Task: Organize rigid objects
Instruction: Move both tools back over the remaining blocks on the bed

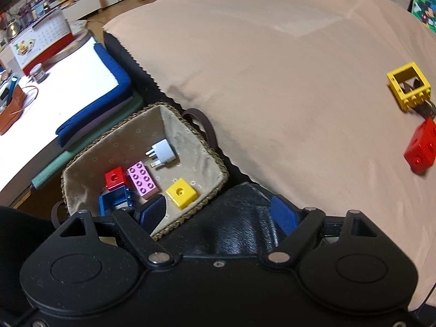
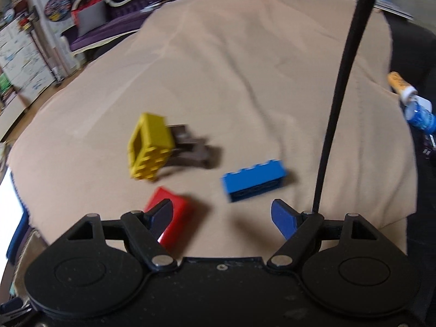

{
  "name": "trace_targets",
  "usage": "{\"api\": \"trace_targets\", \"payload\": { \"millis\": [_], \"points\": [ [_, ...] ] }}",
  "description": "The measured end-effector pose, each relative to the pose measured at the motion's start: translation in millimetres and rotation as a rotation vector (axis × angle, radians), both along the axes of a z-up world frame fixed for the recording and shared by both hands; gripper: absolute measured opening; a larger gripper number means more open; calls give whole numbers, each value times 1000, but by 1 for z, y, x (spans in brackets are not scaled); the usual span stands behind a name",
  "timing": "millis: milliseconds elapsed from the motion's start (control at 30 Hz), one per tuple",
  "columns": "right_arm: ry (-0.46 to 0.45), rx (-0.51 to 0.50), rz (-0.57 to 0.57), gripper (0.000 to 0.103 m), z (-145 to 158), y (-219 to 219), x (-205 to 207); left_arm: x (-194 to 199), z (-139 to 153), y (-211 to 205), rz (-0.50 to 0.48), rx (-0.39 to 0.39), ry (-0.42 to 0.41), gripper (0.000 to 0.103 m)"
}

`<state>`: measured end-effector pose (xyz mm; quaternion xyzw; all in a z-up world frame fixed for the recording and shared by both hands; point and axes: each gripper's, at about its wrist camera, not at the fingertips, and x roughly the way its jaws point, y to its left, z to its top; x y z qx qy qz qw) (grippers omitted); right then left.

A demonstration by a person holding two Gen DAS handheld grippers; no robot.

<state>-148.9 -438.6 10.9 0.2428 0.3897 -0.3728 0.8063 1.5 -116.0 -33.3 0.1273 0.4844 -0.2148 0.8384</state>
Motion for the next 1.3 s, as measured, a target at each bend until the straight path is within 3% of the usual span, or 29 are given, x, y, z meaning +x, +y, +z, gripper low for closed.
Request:
{"api": "trace_targets", "payload": {
  "millis": [467,667,900,1067,1300],
  "points": [
    [35,30,-10,79,-31,-31,-1,-20,10,-48,-114,-20,5,86],
    [-1,55,-1,79,-34,-43,1,-50,24,-108,-249,-42,-13,87],
    [-31,68,16,80,-34,-51,-3,-78,24,-177,-373,-8,-32,89],
    [-36,69,20,80,-36,-56,-5,-72,8,-203,-347,41,-10,89],
    [-41,66,31,84,-37,-59,-7,-19,-4,-196,-171,77,37,88]
  ]
}}
